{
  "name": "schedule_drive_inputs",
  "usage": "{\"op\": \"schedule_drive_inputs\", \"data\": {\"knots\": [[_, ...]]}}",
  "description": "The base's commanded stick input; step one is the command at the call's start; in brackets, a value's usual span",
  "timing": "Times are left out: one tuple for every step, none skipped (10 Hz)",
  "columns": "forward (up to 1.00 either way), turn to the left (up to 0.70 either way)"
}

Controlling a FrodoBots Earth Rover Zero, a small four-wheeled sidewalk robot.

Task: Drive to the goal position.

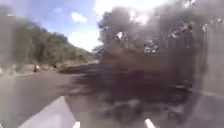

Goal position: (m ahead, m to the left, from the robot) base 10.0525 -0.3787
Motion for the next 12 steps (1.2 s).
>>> {"op": "schedule_drive_inputs", "data": {"knots": [[0.5,0.5],[0.5,0.5],[0.5,0.47],[0.5,0.19],[0.5,0.0],[0.5,0.0],[0.5,0.0],[0.5,0.0],[0.5,0.0],[0.5,0.0],[0.5,0.0],[0.5,0.0]]}}
